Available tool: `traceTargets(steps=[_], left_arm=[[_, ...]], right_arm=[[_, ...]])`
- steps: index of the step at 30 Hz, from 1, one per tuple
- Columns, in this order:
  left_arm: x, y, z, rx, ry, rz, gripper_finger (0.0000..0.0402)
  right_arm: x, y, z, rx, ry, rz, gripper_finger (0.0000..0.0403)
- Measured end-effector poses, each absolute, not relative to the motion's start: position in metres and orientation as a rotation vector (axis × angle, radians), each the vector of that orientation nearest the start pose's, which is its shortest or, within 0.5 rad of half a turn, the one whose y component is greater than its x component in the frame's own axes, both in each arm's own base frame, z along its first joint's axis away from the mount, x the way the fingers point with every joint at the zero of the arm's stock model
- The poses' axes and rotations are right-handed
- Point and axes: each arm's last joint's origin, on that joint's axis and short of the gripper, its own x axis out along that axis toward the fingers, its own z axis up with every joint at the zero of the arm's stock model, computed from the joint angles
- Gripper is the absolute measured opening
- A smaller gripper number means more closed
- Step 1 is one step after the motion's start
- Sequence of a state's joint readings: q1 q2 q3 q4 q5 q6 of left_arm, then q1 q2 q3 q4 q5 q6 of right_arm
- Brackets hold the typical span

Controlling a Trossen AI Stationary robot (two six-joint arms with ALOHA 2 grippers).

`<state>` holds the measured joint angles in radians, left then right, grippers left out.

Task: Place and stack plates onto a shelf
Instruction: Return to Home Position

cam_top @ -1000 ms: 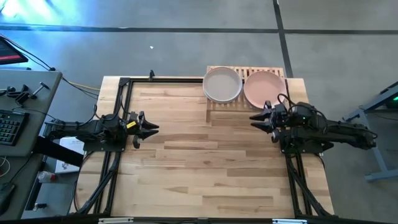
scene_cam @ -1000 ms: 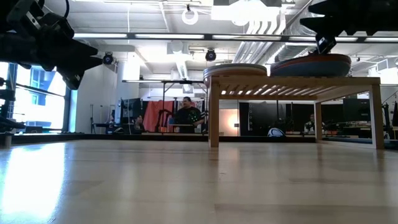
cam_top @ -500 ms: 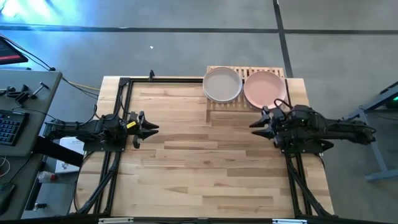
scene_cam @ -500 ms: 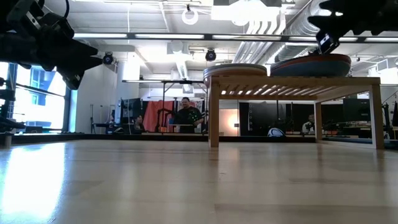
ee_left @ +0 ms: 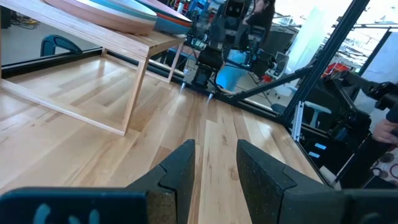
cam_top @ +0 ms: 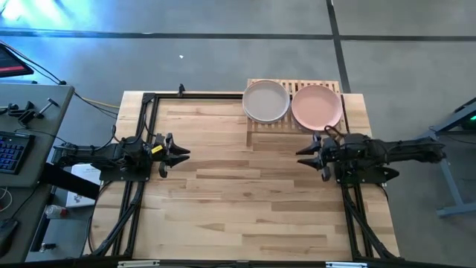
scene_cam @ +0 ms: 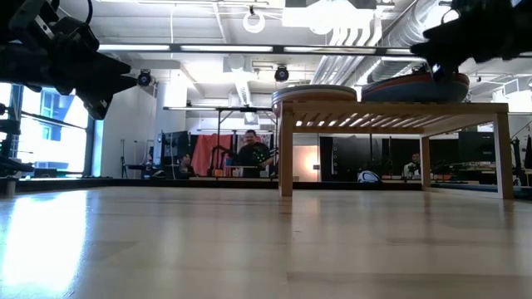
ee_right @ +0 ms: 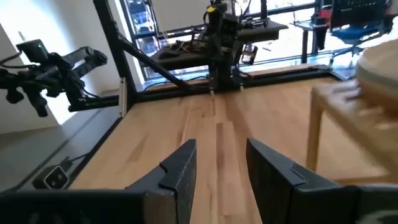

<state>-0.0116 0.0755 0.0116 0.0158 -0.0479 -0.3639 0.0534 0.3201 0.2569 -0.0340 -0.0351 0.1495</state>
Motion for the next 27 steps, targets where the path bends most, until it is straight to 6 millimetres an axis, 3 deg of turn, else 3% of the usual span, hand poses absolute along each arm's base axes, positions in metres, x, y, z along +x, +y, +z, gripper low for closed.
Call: traceTargets(steps=[4, 16, 27], left_arm=[[0.102, 0.0, 0.163, -0.363, 0.041, 0.044, 0.0106], [0.102, 0.0, 0.163, -0.362, 0.041, 0.045, 0.0106], [0.102, 0.0, 0.163, -0.363, 0.041, 0.045, 0.0106]], right_arm=[[0.116, 0.009, 0.199, 0.206, 0.058, 0.095, 0.0123], [0.109, 0.009, 0.175, 0.219, -0.052, 0.114, 0.0123], [0.097, 0.008, 0.175, 0.094, -0.086, 0.114, 0.0123]])
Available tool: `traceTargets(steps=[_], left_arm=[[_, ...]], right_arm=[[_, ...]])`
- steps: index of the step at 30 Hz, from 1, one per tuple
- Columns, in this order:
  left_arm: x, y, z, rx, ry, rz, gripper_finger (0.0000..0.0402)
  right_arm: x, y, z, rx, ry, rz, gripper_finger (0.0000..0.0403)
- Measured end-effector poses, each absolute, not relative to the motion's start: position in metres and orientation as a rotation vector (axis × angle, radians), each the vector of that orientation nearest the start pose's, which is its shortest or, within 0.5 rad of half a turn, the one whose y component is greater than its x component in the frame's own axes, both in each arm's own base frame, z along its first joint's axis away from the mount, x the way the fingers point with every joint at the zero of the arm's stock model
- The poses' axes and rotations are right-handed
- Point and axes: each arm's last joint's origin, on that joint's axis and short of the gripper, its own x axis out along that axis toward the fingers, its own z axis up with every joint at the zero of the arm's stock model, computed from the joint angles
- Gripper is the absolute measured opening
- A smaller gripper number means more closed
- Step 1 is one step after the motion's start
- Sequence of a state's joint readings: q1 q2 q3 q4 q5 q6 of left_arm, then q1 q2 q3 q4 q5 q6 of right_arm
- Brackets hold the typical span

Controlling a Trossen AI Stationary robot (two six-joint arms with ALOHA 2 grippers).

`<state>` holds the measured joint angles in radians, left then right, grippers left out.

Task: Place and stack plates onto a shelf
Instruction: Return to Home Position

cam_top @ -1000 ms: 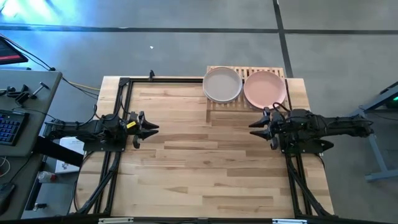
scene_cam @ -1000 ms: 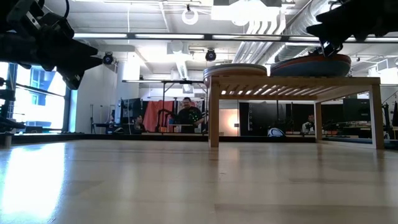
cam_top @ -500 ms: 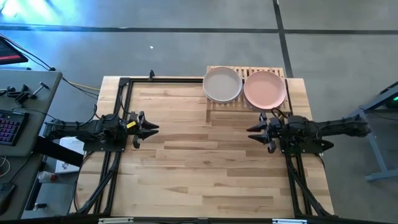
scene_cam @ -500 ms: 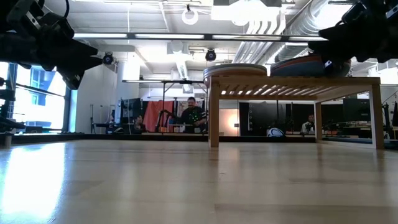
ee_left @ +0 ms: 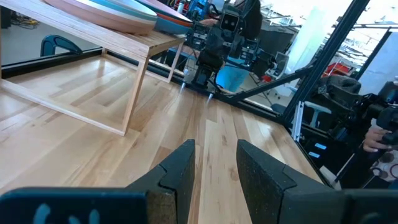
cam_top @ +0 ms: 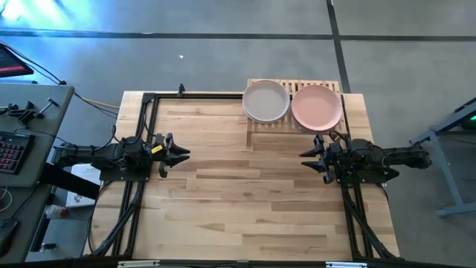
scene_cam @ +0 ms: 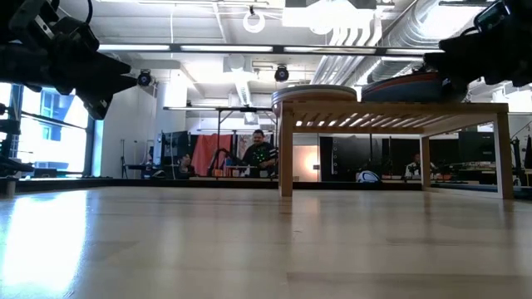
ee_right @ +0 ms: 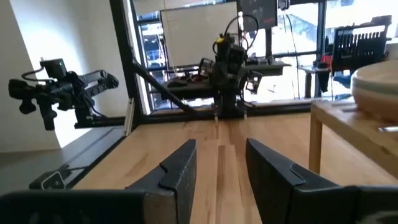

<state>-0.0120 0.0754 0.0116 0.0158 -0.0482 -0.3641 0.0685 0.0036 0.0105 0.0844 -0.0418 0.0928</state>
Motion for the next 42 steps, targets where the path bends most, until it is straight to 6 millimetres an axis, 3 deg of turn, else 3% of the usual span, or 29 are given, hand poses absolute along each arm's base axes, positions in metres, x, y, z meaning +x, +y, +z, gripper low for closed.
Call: traceTargets(steps=[26, 34, 42], left_arm=[[0.1016, 0.0002, 0.1631, -0.362, 0.041, 0.044, 0.0106], [0.1016, 0.0002, 0.1631, -0.362, 0.041, 0.044, 0.0106], [0.1016, 0.0002, 0.1631, -0.362, 0.041, 0.044, 0.0106]], right_arm=[[0.0972, 0.0067, 0.1678, 0.048, -0.015, 0.072, 0.0123], [0.0972, 0.0068, 0.1678, 0.224, -0.008, 0.074, 0.0123], [0.0972, 0.0068, 0.1677, 0.227, -0.008, 0.074, 0.0123]])
